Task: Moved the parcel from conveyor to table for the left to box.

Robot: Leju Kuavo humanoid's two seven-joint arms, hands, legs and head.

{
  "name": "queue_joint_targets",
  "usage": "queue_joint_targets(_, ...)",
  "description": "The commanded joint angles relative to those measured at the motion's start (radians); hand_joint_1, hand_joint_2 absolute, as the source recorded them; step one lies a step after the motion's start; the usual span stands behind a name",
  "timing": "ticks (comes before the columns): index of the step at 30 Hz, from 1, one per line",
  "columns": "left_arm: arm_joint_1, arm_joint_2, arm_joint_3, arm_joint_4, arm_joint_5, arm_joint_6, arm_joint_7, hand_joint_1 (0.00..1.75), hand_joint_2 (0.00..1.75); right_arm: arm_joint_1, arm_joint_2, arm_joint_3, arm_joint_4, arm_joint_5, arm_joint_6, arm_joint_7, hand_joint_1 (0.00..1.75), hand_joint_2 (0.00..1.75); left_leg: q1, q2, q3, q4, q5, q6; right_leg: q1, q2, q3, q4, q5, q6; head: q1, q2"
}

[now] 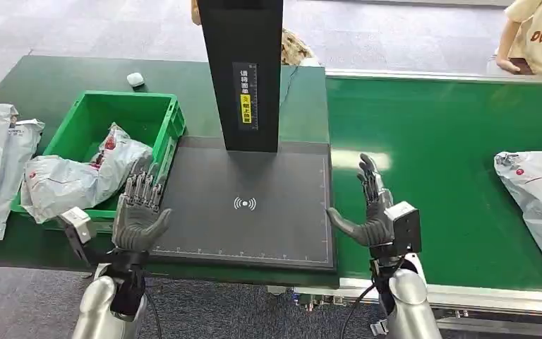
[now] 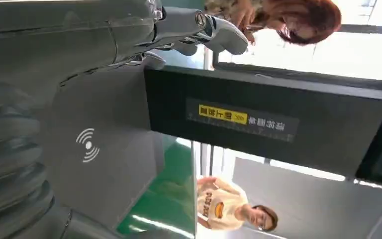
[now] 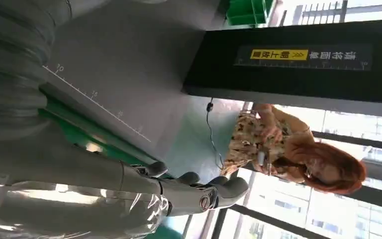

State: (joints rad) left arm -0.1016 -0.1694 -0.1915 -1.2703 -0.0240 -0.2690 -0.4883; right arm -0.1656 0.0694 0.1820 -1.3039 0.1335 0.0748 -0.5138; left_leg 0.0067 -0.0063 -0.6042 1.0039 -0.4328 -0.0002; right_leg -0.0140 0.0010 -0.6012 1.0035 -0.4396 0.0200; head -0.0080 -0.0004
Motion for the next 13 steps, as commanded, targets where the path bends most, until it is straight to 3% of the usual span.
queue_joint_targets(1,-0.009,-0.001,0.019,0.003,-0.005,-0.01,-0.002,0.0,1.75,-0.006,0.015,-0.016,0.029,0.002,0.005,0.002,0.0,1.75,0.0,0.001,0.004,-0.001,-0.001,0.0,0.0,0.0,0.004,-0.002,-0.001,-0.001,0.0,0.0)
queue_joint_targets(13,-0.01,-0.005,0.03,0.002,-0.002,-0.026,-0.009,0.0,1.75,-0.001,0.021,-0.024,0.029,0.009,0.011,-0.002,0.0,1.75,0.0,0.001,0.004,-0.001,-0.001,0.0,0.001,0.0,0.003,-0.001,-0.001,-0.001,0.0,0.0)
